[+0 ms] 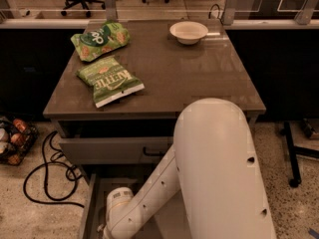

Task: Pick water bottle from middle drawer and place on counter

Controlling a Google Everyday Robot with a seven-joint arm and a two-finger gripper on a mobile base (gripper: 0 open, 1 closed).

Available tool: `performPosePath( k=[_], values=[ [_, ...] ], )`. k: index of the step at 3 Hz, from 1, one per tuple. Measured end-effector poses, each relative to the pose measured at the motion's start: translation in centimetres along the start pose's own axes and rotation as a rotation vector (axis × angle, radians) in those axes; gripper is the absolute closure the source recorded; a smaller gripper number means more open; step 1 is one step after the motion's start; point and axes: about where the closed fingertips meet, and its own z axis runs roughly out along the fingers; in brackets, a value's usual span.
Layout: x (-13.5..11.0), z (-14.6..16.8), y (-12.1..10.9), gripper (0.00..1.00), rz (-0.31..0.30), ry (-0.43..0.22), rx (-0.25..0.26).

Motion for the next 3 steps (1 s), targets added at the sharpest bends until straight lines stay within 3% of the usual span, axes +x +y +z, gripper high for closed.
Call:
performPosePath(
  k=[1,2,3],
  values=[
    [0.06,0.05,0.02,0.92,-0.010,0.002,-0.001],
    [0.10,0.09,0.03,1.00,-0.016,0.003,-0.001],
    [0.11,0.09,0.03,1.00,-0.017,0.003,-0.001]
  ],
)
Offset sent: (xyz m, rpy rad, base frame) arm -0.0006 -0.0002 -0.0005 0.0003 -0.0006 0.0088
